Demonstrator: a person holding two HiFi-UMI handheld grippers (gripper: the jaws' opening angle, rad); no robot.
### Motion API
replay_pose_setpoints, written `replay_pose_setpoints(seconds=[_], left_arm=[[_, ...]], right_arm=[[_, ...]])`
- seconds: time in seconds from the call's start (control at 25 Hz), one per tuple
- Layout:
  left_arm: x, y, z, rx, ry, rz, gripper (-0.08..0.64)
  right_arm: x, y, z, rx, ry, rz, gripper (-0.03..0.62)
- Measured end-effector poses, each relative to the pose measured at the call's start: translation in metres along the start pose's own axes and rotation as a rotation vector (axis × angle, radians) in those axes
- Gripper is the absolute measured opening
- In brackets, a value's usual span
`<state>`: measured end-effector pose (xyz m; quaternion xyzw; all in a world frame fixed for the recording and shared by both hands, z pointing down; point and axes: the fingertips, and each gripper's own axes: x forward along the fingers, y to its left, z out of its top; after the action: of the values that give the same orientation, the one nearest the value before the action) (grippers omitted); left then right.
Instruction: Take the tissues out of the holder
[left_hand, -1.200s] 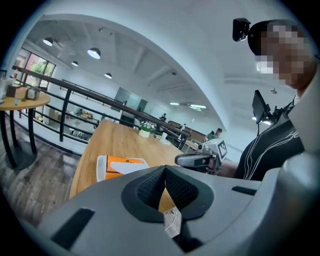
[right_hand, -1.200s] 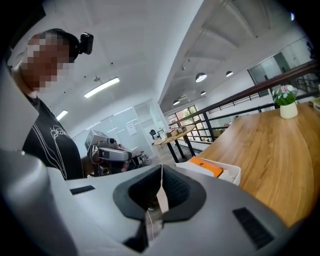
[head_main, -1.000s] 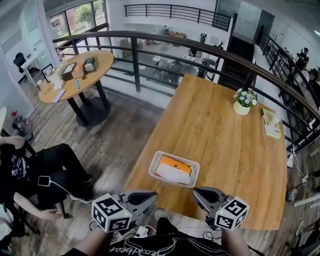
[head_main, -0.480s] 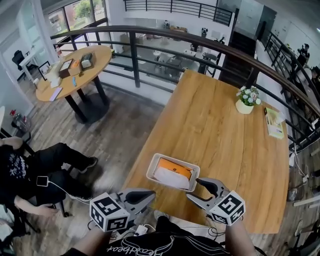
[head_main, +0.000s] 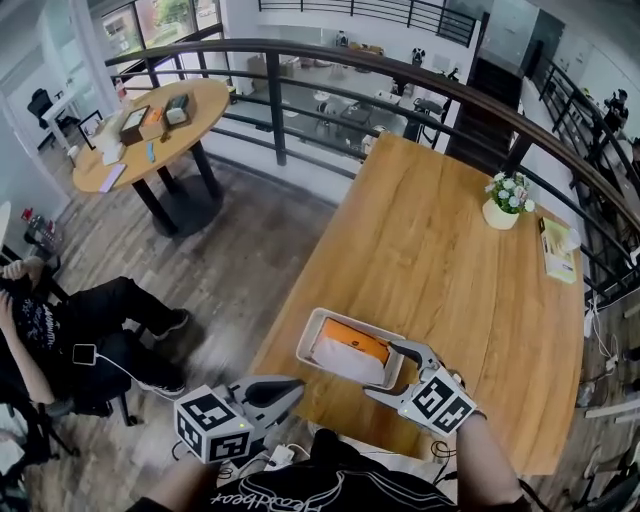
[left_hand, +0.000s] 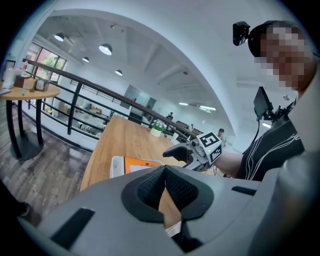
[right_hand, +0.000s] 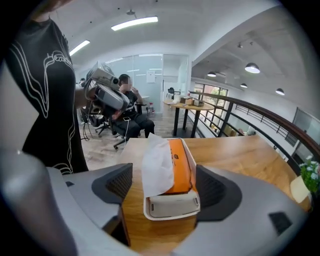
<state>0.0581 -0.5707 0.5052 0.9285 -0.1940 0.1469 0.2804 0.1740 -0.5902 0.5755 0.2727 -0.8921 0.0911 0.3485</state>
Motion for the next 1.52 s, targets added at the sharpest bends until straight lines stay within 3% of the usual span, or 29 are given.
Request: replay_pose_setpoints(seconds=[0.2,0.48,0.88,1.24,1.52], left_arm=[[-0.004,0.014,-0.003,-0.021,-0.002,0.019,0.014],[-0.003,0.028,-0.005,-0.053,-0.007,0.041,0.014],[-0.005,0.041,-0.007,-0.097,-0.021,0.055,0.014],[-0.01,0.053,-0.011,-0.116,-0.035,0.063,0.014],[-0.015,0.058,-0.017,-0.137,-0.041,0.071,0.014]], right_arm=[[0.028,-0.005,-0.011,-0.062,0.089,0.045,0.374],[0.053,-0.02,-0.022,-0.079,0.153,0.075,0.379],[0.064,-0.025,-0.033,-0.03,0.243,0.142,0.377],[0.08,-0.026,-0.04,-0.108,0.39,0.192,0.376],[0.087,-0.025,-0.047,-0.11,0.491,0.183,0.374]])
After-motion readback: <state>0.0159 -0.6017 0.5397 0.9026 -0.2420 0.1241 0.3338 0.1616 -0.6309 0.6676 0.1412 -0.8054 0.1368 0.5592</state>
